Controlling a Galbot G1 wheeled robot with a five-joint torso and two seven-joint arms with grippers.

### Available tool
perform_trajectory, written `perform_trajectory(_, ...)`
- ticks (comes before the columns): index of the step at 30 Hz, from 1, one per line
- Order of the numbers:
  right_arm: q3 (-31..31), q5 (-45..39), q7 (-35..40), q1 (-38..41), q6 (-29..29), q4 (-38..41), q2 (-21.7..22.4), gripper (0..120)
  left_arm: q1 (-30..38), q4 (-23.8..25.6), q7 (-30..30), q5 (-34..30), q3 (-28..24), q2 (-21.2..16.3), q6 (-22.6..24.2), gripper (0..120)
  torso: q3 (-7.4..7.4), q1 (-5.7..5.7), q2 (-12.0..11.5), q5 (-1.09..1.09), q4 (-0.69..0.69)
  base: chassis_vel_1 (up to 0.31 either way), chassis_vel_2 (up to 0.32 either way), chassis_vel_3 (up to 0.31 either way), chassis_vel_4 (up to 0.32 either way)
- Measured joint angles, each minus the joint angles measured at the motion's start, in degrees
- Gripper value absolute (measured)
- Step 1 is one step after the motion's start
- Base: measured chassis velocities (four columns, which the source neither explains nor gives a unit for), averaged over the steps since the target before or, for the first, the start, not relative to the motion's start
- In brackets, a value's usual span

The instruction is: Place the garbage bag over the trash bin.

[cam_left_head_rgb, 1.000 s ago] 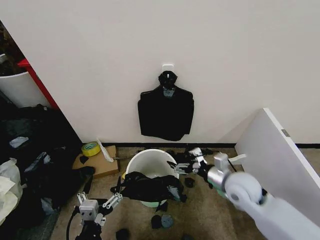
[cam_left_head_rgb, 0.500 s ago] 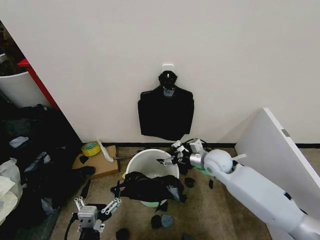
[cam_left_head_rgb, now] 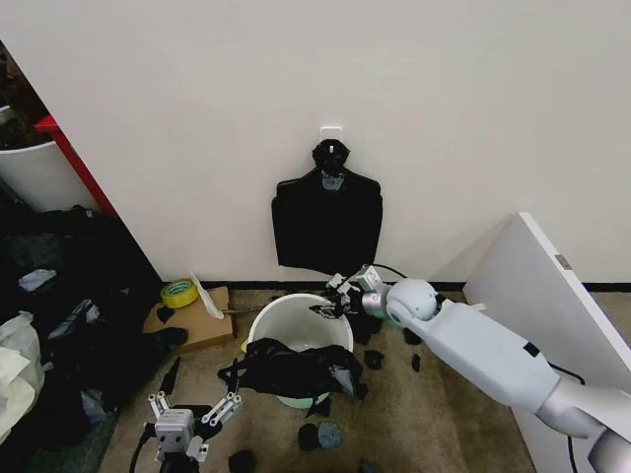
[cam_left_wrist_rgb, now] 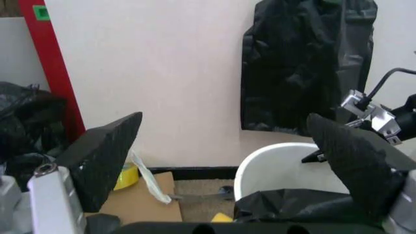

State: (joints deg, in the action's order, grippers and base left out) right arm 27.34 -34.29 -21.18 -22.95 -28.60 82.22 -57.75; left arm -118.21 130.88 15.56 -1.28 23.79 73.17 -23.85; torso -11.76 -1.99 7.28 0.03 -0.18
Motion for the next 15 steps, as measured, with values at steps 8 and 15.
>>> perform_trajectory(8,1.4,2.8,-0.5,0.0,0.3,0.5,-0.6,4,-0.2,0.0,0.2,0.3,0.0,0.3,0.0,100,0.00,0.00,0.0,0.02,-0.01,0.000,0.000,0.000,0.000)
perform_trajectory(15,0.5,0.3,1.6,-1.5,-1.0,3.3,1.2,3,-0.6,0.3,0.4,0.2,0.0,0.3,-0.1,100,0.00,0.00,0.0,0.02,0.01,0.000,0.000,0.000,0.000)
